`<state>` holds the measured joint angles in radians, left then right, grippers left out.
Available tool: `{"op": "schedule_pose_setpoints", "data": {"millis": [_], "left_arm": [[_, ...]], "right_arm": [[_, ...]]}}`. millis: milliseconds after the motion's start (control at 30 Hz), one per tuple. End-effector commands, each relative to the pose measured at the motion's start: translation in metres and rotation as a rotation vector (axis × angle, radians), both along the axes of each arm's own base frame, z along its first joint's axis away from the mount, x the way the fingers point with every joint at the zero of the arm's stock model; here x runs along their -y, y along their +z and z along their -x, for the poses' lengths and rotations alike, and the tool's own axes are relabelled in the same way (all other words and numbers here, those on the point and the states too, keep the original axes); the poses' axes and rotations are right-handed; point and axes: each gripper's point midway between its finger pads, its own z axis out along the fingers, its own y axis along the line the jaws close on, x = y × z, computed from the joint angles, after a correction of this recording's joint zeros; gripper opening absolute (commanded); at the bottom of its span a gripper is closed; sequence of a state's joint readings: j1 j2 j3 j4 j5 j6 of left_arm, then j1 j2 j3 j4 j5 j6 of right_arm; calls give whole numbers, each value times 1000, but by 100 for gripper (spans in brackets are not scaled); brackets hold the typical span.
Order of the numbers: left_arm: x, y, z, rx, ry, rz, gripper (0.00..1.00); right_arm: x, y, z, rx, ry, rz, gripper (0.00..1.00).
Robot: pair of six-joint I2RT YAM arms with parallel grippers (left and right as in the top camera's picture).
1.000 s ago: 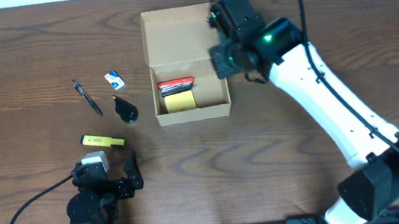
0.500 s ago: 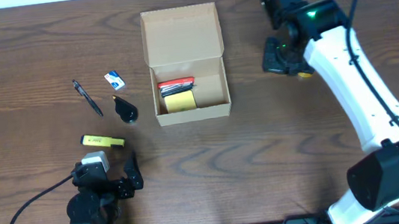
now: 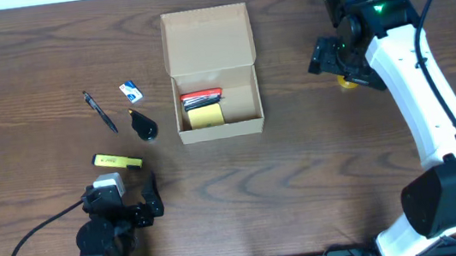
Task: Pack container
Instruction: 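Move the right gripper over the clear tape roll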
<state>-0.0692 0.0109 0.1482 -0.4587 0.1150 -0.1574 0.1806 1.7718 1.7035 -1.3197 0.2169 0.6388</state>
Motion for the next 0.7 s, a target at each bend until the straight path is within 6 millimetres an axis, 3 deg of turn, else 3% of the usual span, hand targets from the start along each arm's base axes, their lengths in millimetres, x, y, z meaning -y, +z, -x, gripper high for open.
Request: {"op": "schedule_pose_setpoints", "data": {"millis": [0,167,433,667], "left_arm": [[-1,-6,0,-7,7,-10,96],[-1,-6,0,-7,7,-10,95],[-1,-6,0,-7,7,-10,95],[-1,-6,0,-7,7,-10,96]], "right_arm": [[6,-4,-6,24,-1,29,99],[17,-9,-5,20,-7,97,99],[19,-44,-3,4,-8,108,99],[27,-62,13,-51,-35,143,99]]}}
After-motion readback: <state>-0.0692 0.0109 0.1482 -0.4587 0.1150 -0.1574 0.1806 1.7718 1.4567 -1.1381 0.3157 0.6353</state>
